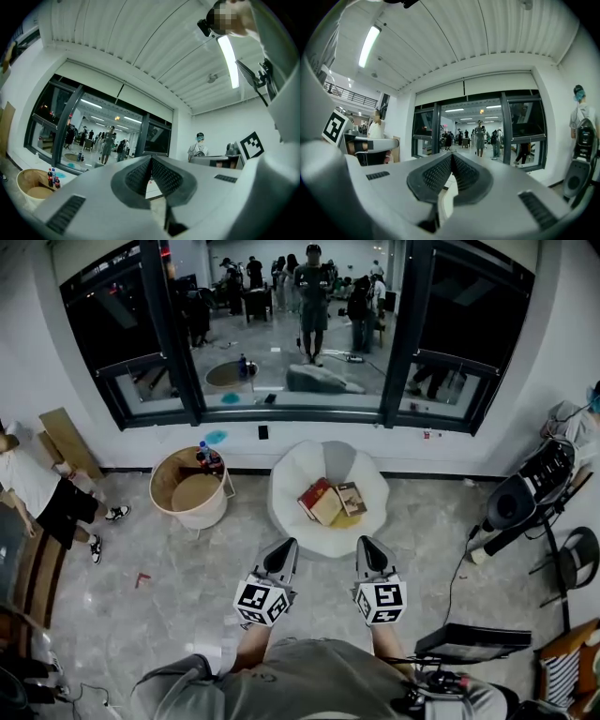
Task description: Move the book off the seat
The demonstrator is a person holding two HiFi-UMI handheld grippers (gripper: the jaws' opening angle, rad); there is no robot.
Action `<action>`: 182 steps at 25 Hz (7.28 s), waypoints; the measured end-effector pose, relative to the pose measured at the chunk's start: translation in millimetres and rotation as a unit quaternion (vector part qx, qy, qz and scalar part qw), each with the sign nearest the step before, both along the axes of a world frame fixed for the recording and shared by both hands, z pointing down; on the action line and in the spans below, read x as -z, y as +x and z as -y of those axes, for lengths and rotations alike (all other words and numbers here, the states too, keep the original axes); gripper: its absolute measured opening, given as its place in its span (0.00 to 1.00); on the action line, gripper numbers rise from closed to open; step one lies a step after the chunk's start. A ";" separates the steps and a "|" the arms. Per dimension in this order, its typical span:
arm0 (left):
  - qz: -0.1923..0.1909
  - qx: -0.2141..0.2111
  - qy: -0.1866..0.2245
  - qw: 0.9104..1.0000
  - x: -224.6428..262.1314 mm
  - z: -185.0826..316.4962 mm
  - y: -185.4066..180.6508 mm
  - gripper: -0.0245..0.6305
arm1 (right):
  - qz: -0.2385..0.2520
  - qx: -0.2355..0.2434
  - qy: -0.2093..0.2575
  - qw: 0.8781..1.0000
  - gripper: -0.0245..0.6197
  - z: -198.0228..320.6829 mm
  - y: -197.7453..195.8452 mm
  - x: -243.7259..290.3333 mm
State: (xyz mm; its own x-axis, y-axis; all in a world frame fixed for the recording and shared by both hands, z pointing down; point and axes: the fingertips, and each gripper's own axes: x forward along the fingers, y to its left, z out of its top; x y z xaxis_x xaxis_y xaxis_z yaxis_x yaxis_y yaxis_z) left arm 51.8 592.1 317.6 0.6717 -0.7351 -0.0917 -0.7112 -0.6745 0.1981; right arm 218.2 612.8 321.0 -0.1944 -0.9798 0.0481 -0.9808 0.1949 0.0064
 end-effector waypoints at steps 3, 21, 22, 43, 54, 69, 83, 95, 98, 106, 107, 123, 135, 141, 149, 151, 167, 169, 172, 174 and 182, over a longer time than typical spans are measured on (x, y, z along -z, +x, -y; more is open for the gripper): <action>0.004 0.018 0.000 1.000 0.3 -2.7 -5.3 0.05 | 0.008 0.009 0.003 1.000 0.06 1.8 -0.1 -2.4; 0.018 0.008 -0.034 0.999 -30.7 43.8 58.6 0.05 | 0.030 0.027 -0.011 0.999 0.06 47.8 34.0 -37.8; 0.016 0.003 -0.035 0.999 -33.3 51.8 62.3 0.05 | 0.028 0.022 -0.013 0.999 0.06 54.1 37.8 -39.0; -0.054 -0.130 -0.040 0.989 -34.7 281.7 71.5 0.05 | -0.012 -0.105 -0.054 0.993 0.06 223.1 41.2 -54.2; -0.049 -0.106 -0.077 0.990 -62.6 331.4 48.8 0.05 | -0.027 -0.058 -0.064 0.996 0.06 313.1 21.9 -58.2; 0.028 0.085 -0.062 0.994 -62.0 478.1 70.4 0.05 | 0.020 0.079 -0.018 0.997 0.06 500.4 48.3 -49.5; 0.058 0.085 -0.017 0.995 -15.9 561.1 155.5 0.05 | 0.053 0.076 0.022 0.995 0.06 586.1 130.5 -16.1; 0.017 0.057 0.014 0.998 -4.1 597.5 146.1 0.05 | 0.026 0.043 0.030 0.998 0.06 595.3 119.3 0.4; 0.016 0.051 0.009 0.999 -6.7 599.8 145.8 0.05 | 0.020 0.036 0.024 0.999 0.06 595.3 117.1 -0.4; 0.027 0.075 0.022 0.997 -9.6 612.8 135.9 0.05 | 0.018 0.033 0.026 0.999 0.06 607.4 114.7 -7.2; 0.027 0.072 0.025 0.997 -8.6 613.5 136.2 0.05 | 0.018 0.031 0.026 0.999 0.06 608.1 115.6 -6.3; 0.063 0.079 0.036 0.994 -17.2 614.6 132.0 0.52 | 0.007 0.003 0.035 0.999 0.43 611.0 128.6 -11.7; 0.061 0.071 0.016 0.995 -24.2 615.5 136.2 0.51 | 0.012 0.019 0.021 1.000 0.43 615.8 124.6 -17.4; 0.061 0.066 0.026 0.996 -20.3 617.1 141.6 0.51 | 0.014 0.035 0.011 0.999 0.43 616.7 117.7 -24.0; 0.074 0.046 0.025 0.996 -39.8 623.2 152.4 0.51 | 0.007 0.040 -0.018 0.999 0.43 617.3 120.3 -48.1; 0.078 0.042 0.021 0.996 -46.9 626.2 155.7 0.51 | 0.007 0.043 -0.026 0.999 0.43 618.7 122.6 -56.4; 0.098 0.009 -0.048 0.994 -174.4 652.5 178.1 0.51 | 0.028 0.077 -0.094 0.992 0.43 651.8 131.5 -188.3; 0.110 0.005 -0.046 0.993 -194.9 657.7 183.0 0.51 | 0.019 0.070 -0.095 0.993 0.43 658.1 133.9 -211.2; 0.115 0.004 -0.046 0.992 -233.8 661.7 189.6 0.51 | -0.002 0.067 -0.081 0.994 0.43 666.1 135.2 -246.1; 0.112 0.005 -0.048 0.993 -262.9 665.9 193.9 0.51 | -0.016 0.073 -0.077 0.994 0.43 672.6 134.5 -270.3; 0.147 0.031 -0.117 0.982 -414.5 664.0 193.7 0.51 | -0.030 0.119 -0.112 0.986 0.49 681.7 127.3 -419.6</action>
State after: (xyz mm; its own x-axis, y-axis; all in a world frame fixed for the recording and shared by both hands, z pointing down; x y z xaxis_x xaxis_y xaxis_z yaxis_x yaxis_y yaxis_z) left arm 245.5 -71.9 732.1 0.5972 -0.7531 0.2760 -0.7990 -0.5889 0.1217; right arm 345.5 -68.8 740.5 -0.4085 -0.8699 0.2765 -0.9060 0.4232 -0.0070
